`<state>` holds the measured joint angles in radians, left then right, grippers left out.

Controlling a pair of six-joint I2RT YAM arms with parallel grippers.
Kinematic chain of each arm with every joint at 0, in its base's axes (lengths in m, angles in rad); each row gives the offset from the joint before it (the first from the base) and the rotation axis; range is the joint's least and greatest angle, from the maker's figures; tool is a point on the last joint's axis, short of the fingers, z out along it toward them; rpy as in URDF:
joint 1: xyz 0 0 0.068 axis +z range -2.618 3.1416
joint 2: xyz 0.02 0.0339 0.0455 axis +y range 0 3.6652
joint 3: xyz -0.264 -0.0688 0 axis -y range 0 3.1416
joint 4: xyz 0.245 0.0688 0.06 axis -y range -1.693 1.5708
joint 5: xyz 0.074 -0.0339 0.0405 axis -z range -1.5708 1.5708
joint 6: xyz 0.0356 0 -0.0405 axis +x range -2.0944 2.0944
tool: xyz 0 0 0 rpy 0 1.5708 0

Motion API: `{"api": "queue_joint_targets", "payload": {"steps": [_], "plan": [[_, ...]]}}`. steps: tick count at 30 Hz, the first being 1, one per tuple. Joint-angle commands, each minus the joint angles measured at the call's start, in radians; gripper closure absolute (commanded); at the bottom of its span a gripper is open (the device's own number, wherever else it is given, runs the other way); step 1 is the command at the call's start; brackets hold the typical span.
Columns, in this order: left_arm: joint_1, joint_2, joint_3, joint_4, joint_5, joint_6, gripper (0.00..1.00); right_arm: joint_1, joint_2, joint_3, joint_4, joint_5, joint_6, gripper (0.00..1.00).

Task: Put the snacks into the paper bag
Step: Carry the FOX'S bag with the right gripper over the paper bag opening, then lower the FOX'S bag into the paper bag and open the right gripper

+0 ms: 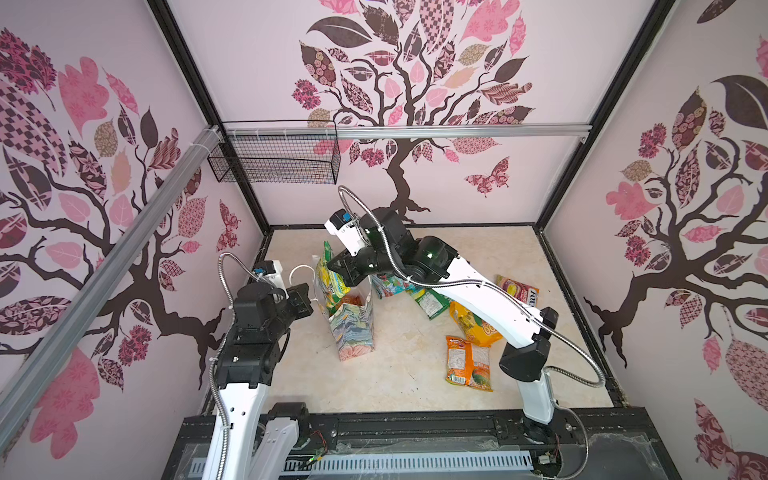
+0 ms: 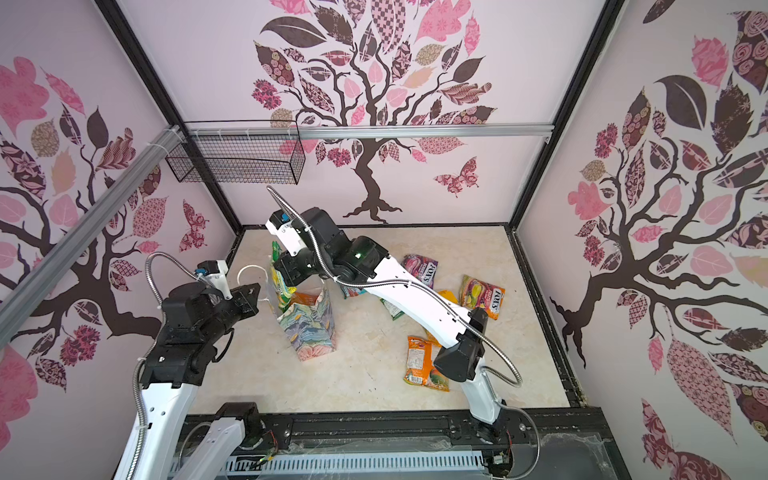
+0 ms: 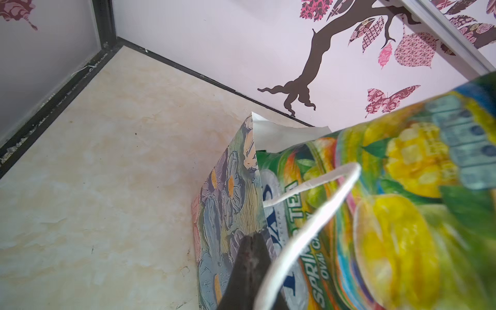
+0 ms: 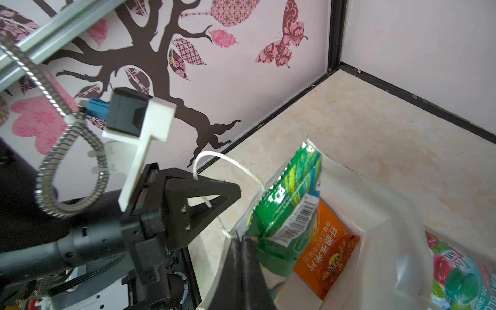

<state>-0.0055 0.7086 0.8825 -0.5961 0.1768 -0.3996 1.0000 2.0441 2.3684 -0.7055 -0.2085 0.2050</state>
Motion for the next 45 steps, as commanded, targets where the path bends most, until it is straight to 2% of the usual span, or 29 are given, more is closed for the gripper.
{"api": "queue_joint_targets", "payload": {"steps": [1,10,29,38,43,44,45], "plan": [[-0.001,-0.010,0.013,-0.001,-0.008,0.013,0.98,-0.003,0.035,0.050,0.021,0.031,0.006,1.00],[-0.001,-0.007,0.016,0.002,-0.009,0.015,0.97,-0.002,0.098,0.051,0.008,0.122,0.011,1.00],[-0.001,-0.003,0.010,0.009,-0.004,0.011,0.97,0.017,0.126,0.035,0.006,0.187,0.025,1.00],[-0.002,-0.024,0.002,0.025,0.007,-0.007,0.97,0.019,0.139,0.085,-0.023,0.238,0.027,1.00],[-0.001,-0.027,0.008,0.009,0.007,0.015,0.98,0.019,0.136,0.087,-0.023,0.250,0.030,0.92],[-0.002,-0.028,0.009,0.004,0.005,0.020,0.97,0.019,0.135,0.090,-0.022,0.250,0.030,0.86],[-0.002,-0.028,0.009,0.003,0.001,0.026,0.97,0.019,0.135,0.095,-0.022,0.251,0.032,0.84]]}}
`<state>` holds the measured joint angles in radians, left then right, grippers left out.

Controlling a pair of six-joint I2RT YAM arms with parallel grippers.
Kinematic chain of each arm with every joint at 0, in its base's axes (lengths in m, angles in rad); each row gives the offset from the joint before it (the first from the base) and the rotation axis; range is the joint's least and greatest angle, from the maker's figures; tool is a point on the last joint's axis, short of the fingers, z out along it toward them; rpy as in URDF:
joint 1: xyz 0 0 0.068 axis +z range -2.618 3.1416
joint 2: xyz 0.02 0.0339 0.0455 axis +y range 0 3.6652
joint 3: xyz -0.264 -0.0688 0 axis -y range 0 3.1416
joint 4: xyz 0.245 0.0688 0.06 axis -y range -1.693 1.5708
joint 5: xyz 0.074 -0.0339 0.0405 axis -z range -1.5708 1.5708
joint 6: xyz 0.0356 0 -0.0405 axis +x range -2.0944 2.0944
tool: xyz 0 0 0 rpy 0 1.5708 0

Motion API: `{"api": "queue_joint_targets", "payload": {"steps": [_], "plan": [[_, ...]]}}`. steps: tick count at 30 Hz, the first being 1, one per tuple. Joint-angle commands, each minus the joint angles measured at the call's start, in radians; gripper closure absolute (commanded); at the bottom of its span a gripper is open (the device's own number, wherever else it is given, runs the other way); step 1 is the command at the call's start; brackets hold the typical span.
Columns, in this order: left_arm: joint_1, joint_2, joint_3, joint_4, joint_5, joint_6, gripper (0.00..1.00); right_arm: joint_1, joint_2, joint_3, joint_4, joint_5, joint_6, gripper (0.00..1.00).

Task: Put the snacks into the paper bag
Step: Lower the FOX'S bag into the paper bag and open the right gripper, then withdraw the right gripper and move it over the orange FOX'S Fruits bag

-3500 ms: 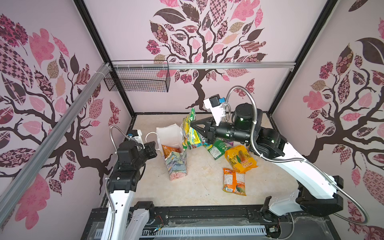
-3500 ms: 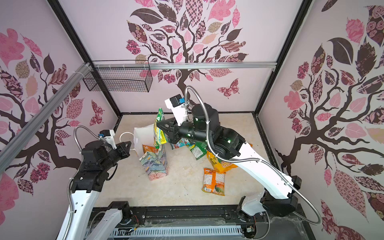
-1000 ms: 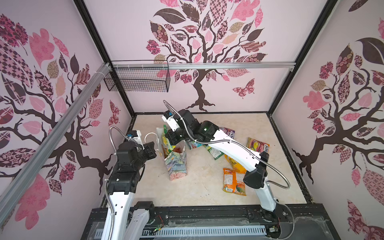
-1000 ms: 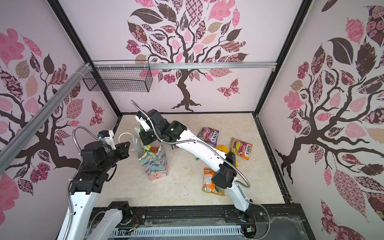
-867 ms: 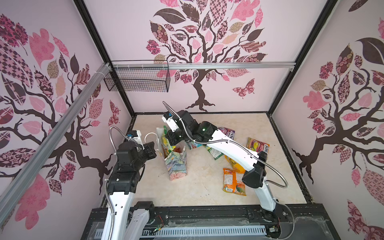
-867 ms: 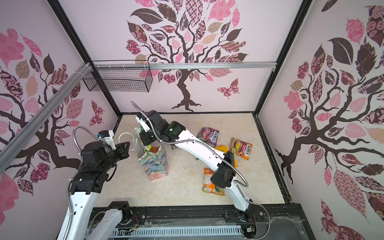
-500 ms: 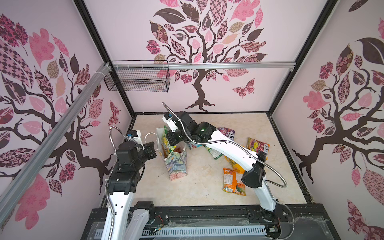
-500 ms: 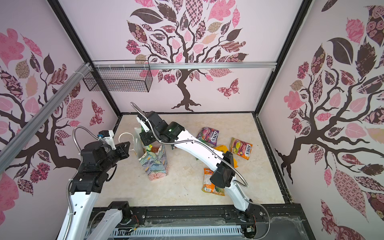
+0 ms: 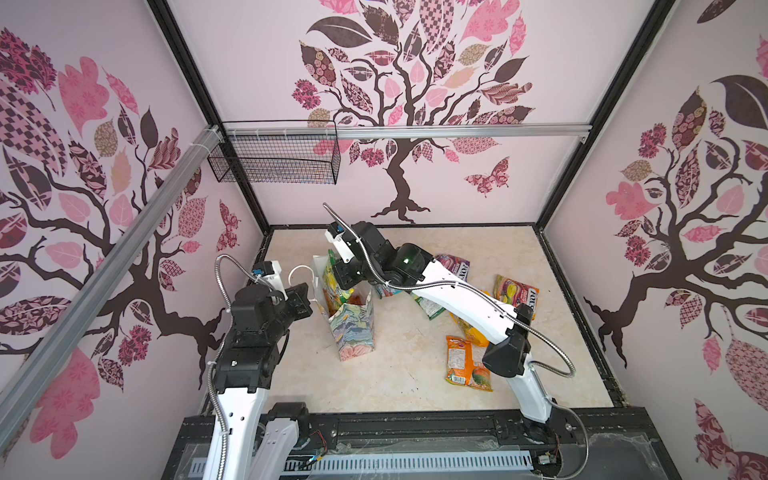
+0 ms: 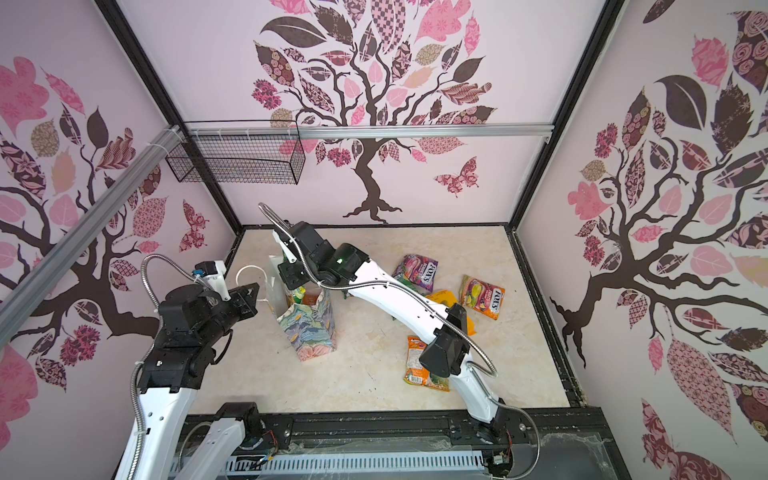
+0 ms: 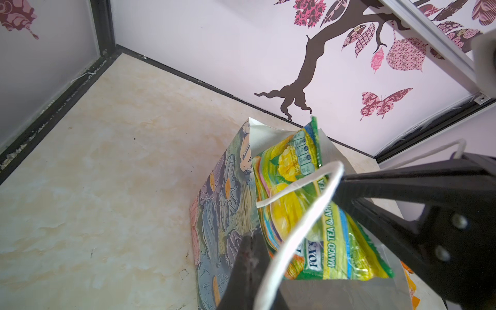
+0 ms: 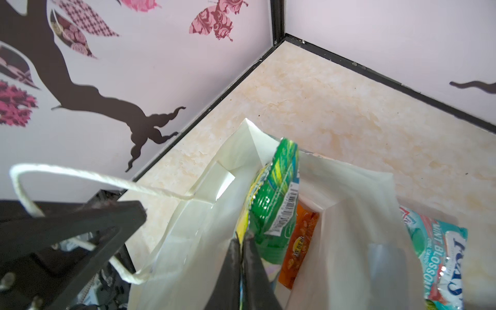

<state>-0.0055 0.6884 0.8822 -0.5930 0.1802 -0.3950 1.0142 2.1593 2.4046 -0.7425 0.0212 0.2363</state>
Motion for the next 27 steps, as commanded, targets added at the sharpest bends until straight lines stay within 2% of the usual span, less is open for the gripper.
{"api": "queue_joint_targets", "payload": {"steps": [1,11,16,19,23,26,27], "plan": [[-0.002,-0.009,0.011,-0.003,-0.005,0.026,0.97,0.005,0.020,0.066,0.014,0.023,0.001,0.84],[-0.002,0.000,0.005,-0.015,-0.016,0.047,0.97,0.020,-0.025,0.074,-0.010,0.025,-0.016,0.80],[-0.002,0.005,0.010,-0.021,-0.021,0.051,0.97,0.054,-0.145,-0.089,0.084,0.015,-0.014,0.78],[-0.002,0.008,0.010,-0.025,-0.022,0.054,0.97,0.079,-0.269,-0.290,0.203,0.010,0.007,0.75],[0.000,0.024,0.022,-0.032,-0.022,0.063,0.97,0.105,-0.556,-0.754,0.552,-0.038,0.082,0.75],[0.000,0.034,0.031,-0.044,-0.021,0.068,0.97,0.109,-0.759,-1.077,0.764,-0.014,0.143,0.75],[0.002,0.034,0.027,-0.041,-0.018,0.065,0.98,0.110,-0.810,-1.145,0.787,0.022,0.148,0.75]]}}
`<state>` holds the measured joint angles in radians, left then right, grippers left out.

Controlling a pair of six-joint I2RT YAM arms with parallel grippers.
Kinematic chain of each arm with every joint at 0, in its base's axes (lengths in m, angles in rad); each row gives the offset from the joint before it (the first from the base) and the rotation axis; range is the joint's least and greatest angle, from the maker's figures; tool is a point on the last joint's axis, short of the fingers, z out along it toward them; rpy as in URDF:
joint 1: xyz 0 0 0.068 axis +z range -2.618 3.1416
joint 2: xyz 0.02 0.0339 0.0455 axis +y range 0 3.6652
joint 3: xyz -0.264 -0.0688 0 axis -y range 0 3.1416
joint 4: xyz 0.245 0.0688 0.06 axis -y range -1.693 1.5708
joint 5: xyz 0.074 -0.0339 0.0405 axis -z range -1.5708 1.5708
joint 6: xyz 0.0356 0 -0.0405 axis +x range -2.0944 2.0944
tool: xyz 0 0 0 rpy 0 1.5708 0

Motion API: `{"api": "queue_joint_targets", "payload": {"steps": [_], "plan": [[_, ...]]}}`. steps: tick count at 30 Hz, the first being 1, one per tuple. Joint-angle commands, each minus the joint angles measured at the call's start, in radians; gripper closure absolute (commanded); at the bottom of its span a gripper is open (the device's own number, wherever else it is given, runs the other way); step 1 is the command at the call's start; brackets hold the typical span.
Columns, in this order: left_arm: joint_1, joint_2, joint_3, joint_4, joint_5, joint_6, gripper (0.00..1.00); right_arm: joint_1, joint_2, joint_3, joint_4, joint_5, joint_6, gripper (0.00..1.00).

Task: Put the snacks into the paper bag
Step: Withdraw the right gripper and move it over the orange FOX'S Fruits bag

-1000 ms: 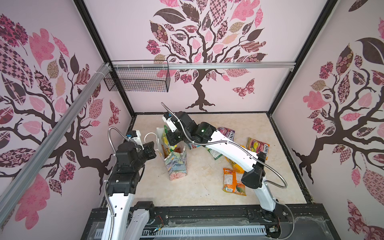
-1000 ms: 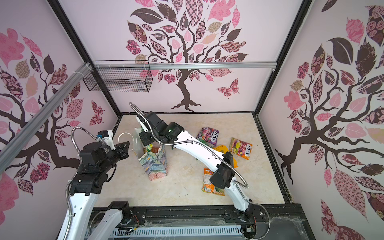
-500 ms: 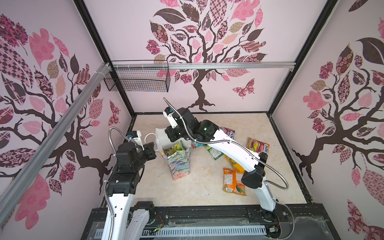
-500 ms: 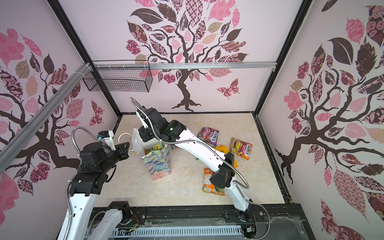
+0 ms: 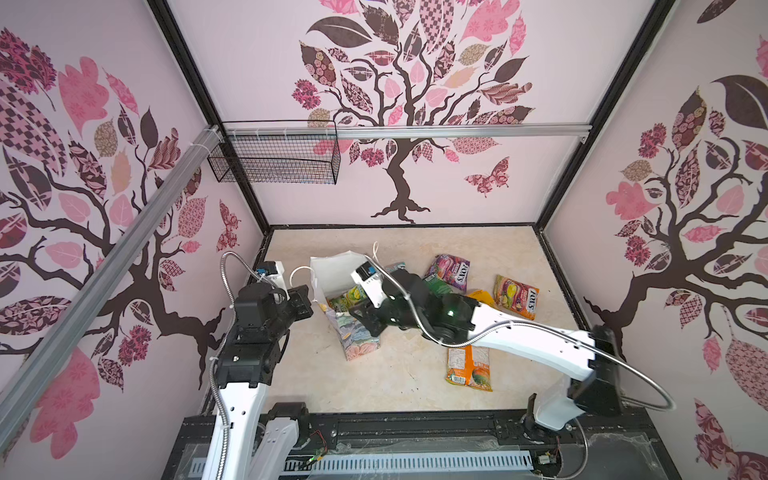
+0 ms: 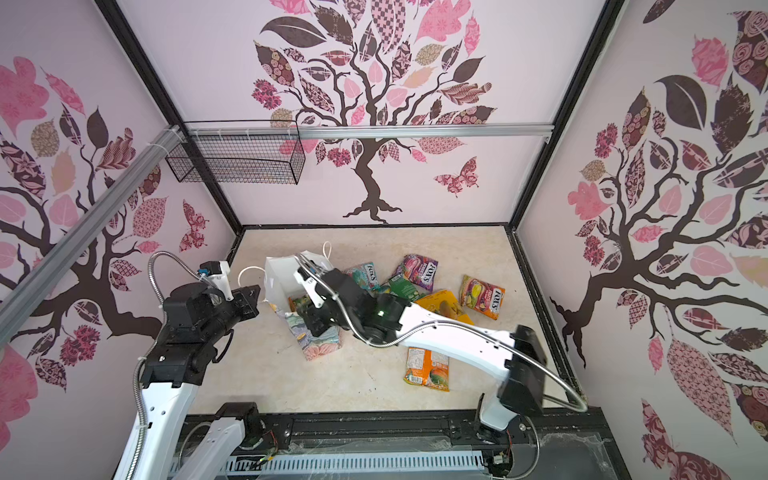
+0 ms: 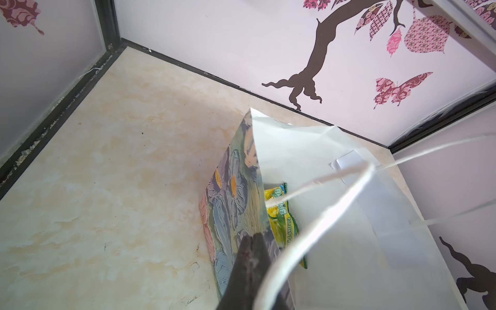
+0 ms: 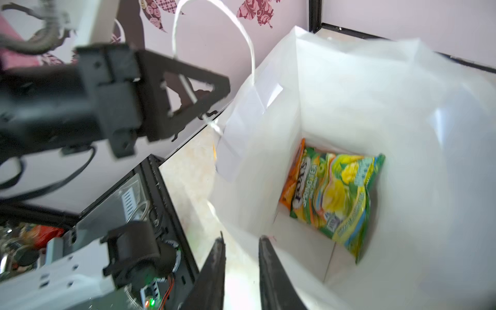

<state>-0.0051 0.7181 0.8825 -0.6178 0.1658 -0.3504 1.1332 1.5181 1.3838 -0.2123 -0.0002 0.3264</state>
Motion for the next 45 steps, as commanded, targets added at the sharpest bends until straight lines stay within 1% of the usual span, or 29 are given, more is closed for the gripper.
{"api": "queue_joint_targets", "payload": {"steps": [1,4,6,13,16,19,21,24,26,29,31,34,38,45], "plan": [[0.001,0.003,0.024,-0.013,0.003,0.019,0.98,-0.009,-0.203,-0.153,0.236,0.088,0.041,0.75],[0.001,-0.002,0.022,-0.014,0.012,0.019,0.98,-0.011,-0.274,-0.168,0.092,0.263,-0.003,0.75],[0.002,-0.001,0.031,-0.020,0.005,0.027,0.98,-0.013,-0.315,-0.208,0.039,0.318,-0.002,0.73],[0.003,-0.001,0.024,-0.023,0.008,0.024,0.98,-0.033,-0.397,-0.275,-0.112,0.341,0.055,0.70],[0.002,-0.005,0.022,-0.017,0.008,0.022,0.98,-0.039,-0.424,-0.318,-0.227,0.358,0.117,0.65],[0.002,-0.004,0.024,-0.017,0.012,0.023,0.98,-0.051,-0.473,-0.377,-0.362,0.410,0.208,0.62],[0.002,-0.001,0.024,-0.013,0.016,0.022,0.98,-0.083,-0.513,-0.420,-0.441,0.401,0.273,0.59],[0.005,0.001,0.023,-0.004,0.027,0.019,0.98,-0.115,-0.566,-0.459,-0.539,0.400,0.347,0.47],[0.006,-0.001,0.023,-0.002,0.028,0.018,0.98,-0.115,-0.594,-0.487,-0.570,0.402,0.388,0.41],[0.008,0.000,0.022,-0.002,0.028,0.018,0.98,-0.121,-0.606,-0.529,-0.616,0.409,0.441,0.27],[0.007,0.004,0.024,-0.004,0.028,0.019,0.98,-0.128,-0.598,-0.542,-0.657,0.428,0.460,0.21],[0.008,0.002,0.026,-0.005,0.029,0.020,0.98,-0.135,-0.591,-0.553,-0.702,0.463,0.479,0.17],[0.008,0.001,0.027,-0.005,0.028,0.020,0.98,-0.138,-0.602,-0.583,-0.714,0.491,0.500,0.14],[0.008,0.000,0.023,-0.005,0.028,0.019,0.98,-0.160,-0.601,-0.658,-0.680,0.477,0.515,0.11]]}}
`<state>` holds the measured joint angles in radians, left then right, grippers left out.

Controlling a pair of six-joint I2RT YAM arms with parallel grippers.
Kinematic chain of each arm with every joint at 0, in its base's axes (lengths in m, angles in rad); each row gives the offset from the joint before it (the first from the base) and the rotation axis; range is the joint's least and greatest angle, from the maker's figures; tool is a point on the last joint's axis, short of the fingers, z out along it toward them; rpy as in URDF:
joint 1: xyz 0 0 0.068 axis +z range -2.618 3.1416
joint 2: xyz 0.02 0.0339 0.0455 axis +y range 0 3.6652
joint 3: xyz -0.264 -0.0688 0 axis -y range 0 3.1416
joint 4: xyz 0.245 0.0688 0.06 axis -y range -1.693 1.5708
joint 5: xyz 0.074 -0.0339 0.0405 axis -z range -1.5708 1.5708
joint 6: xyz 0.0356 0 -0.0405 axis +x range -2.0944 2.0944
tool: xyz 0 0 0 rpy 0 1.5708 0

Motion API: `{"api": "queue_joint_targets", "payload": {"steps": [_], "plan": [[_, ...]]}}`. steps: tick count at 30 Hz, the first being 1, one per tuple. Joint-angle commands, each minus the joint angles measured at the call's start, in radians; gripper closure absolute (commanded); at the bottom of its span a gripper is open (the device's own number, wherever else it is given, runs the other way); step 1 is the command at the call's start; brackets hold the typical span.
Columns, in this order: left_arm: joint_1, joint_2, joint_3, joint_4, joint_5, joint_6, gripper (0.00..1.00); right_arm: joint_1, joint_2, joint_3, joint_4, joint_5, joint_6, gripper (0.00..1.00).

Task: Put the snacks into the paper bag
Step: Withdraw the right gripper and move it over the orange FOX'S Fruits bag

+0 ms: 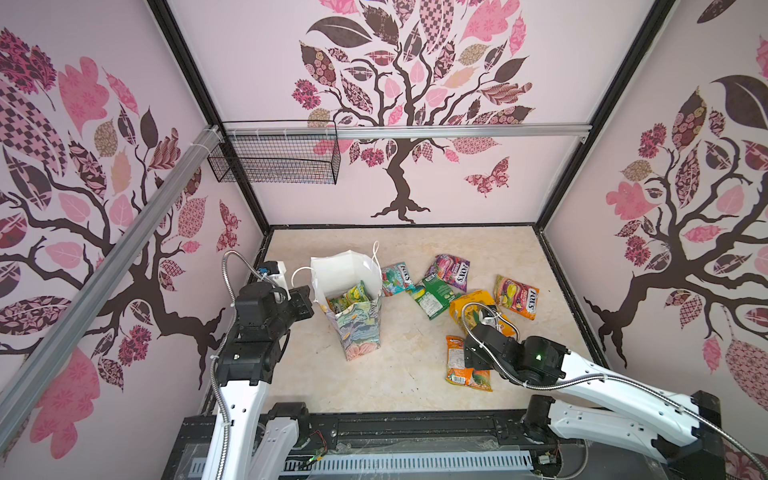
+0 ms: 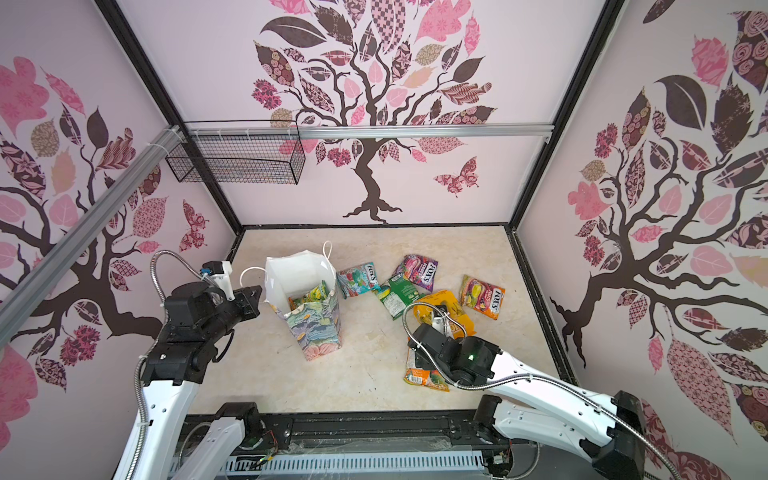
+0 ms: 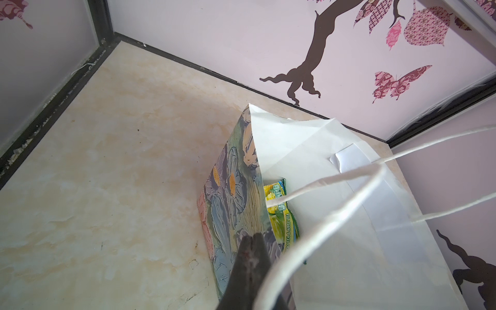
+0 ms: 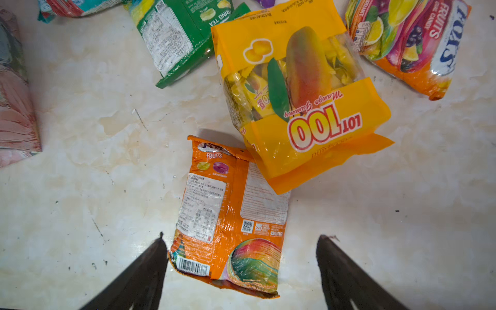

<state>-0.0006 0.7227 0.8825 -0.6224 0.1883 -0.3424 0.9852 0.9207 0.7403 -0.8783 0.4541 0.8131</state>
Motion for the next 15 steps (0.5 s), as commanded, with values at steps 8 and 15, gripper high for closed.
{"api": "queue_joint_targets", "payload": {"steps": [8,15], "plan": [[0.003,-0.007,0.020,0.007,0.014,0.008,0.97,-0.018,0.025,-0.074,0.056,-0.018,0.057,0.10],[0.004,-0.010,0.018,0.003,0.013,0.010,0.97,-0.039,0.038,-0.143,0.138,-0.093,0.051,0.10]]}}
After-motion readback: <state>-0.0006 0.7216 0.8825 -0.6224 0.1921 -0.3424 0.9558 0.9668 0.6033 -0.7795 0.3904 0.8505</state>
